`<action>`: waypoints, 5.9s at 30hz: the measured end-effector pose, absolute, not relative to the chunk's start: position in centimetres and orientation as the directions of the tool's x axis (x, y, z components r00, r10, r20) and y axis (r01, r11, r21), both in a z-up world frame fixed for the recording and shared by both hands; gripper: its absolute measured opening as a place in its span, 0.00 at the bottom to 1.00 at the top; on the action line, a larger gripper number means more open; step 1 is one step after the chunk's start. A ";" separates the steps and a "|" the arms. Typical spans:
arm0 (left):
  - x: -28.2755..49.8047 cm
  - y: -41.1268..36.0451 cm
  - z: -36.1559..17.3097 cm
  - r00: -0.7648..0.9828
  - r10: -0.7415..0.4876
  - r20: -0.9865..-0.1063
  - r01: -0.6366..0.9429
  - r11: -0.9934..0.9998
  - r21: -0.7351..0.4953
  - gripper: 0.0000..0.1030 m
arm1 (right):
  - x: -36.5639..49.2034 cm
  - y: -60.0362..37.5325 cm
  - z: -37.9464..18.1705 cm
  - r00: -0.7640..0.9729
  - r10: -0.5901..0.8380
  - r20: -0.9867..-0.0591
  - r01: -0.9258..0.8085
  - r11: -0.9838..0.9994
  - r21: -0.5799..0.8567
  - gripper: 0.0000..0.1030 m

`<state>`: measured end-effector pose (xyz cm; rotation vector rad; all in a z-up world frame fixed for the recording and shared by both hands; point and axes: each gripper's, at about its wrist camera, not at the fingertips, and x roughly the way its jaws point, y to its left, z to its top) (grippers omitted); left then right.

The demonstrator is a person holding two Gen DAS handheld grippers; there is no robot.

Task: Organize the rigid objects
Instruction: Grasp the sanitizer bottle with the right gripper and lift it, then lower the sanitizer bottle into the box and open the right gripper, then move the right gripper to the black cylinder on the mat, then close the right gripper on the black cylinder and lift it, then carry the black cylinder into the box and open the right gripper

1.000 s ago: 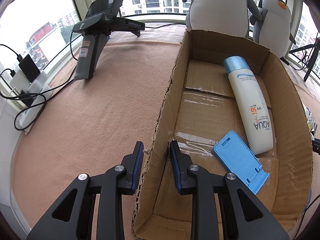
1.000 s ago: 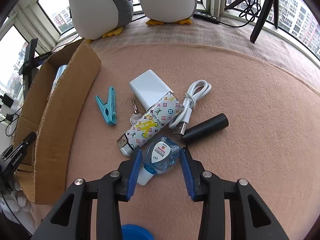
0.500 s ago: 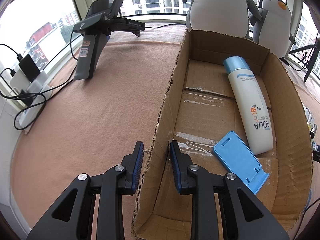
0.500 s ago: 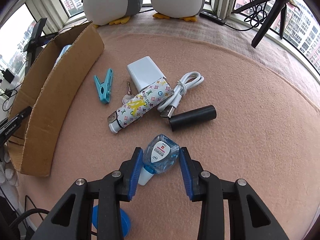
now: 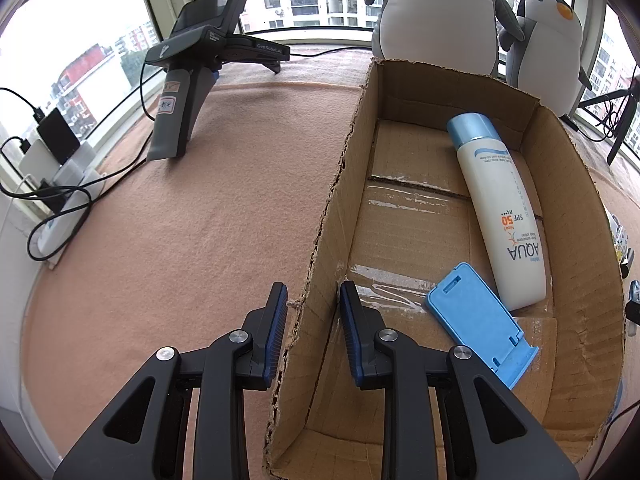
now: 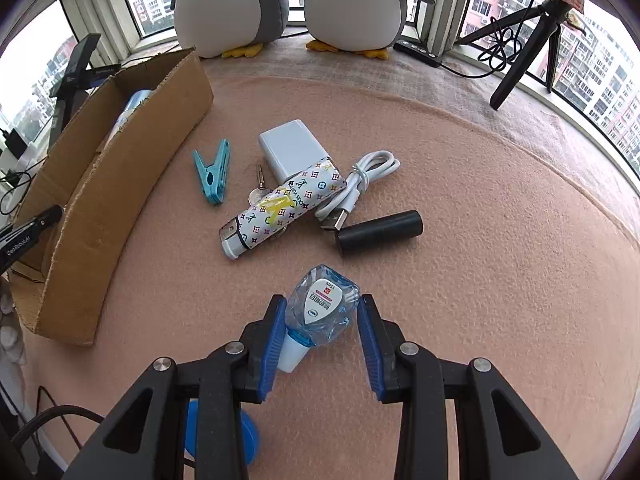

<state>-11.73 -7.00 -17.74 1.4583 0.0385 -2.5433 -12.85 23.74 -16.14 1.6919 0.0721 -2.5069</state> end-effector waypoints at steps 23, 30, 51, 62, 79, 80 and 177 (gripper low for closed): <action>-11.8 -7.1 -17.7 -0.491 -0.166 -0.855 0.191 -0.978 0.080 0.24 | -11.7 11.9 -9.2 -0.419 -0.318 -0.850 0.372 -0.915 0.159 0.32; -11.8 -7.1 -17.7 -0.490 -0.165 -0.856 0.192 -0.978 0.079 0.24 | -11.6 8.9 -9.5 -0.400 -0.342 -0.851 0.425 -0.891 0.158 0.32; -11.7 -7.2 -17.7 -0.491 -0.164 -0.855 0.192 -0.978 0.078 0.24 | -11.9 5.8 -11.4 -0.363 -0.338 -0.868 0.472 -0.870 0.142 0.32; -11.7 -7.2 -17.6 -0.491 -0.163 -0.856 0.191 -0.978 0.077 0.24 | -11.7 5.9 -11.0 -0.381 -0.339 -0.860 0.474 -0.870 0.134 0.51; -11.7 -7.3 -17.5 -0.492 -0.164 -0.855 0.189 -0.979 0.078 0.24 | -11.9 8.7 -9.6 -0.421 -0.339 -0.841 0.407 -0.899 0.159 0.53; -11.7 -7.3 -17.5 -0.492 -0.163 -0.855 0.189 -0.979 0.078 0.24 | -11.9 9.1 -9.5 -0.425 -0.338 -0.840 0.399 -0.903 0.162 0.53; -12.0 -7.1 -17.6 -0.489 -0.172 -0.855 0.191 -0.978 0.087 0.24 | -12.4 24.1 -10.3 -0.520 -0.250 -0.817 0.327 -0.941 0.080 0.46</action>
